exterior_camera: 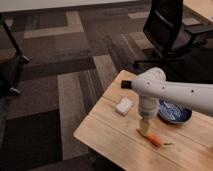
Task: Place the pepper on the white sponge
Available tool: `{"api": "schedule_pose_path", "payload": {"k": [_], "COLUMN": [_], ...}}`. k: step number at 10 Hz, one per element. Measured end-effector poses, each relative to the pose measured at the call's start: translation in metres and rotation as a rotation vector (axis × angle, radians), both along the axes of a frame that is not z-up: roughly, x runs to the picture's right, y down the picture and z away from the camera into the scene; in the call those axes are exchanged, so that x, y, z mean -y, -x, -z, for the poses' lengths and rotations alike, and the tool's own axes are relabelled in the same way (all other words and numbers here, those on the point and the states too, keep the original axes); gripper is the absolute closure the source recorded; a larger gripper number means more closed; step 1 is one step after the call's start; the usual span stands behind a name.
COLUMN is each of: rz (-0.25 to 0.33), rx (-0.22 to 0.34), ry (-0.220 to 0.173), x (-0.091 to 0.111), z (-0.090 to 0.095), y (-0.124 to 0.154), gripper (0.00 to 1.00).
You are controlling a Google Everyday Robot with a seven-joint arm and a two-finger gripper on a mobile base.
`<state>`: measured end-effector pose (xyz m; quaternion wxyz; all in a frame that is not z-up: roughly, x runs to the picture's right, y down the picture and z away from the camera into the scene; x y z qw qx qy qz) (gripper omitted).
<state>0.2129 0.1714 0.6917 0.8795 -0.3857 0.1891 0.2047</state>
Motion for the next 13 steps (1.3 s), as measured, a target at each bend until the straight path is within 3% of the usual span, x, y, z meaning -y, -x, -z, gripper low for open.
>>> {"api": "schedule_pose_path", "payload": {"k": [2, 6, 13], "rz": [-0.035, -0.05, -0.068], "rx": [-0.007, 0.056, 0.116], "ry": [-0.027, -0.079, -0.101], "x": [-0.013, -0.035, -0.083], "z": [-0.004, -0.011, -0.021], "y": [-0.015, -0.029, -0.042], "gripper": [0.35, 0.35, 0.35]}}
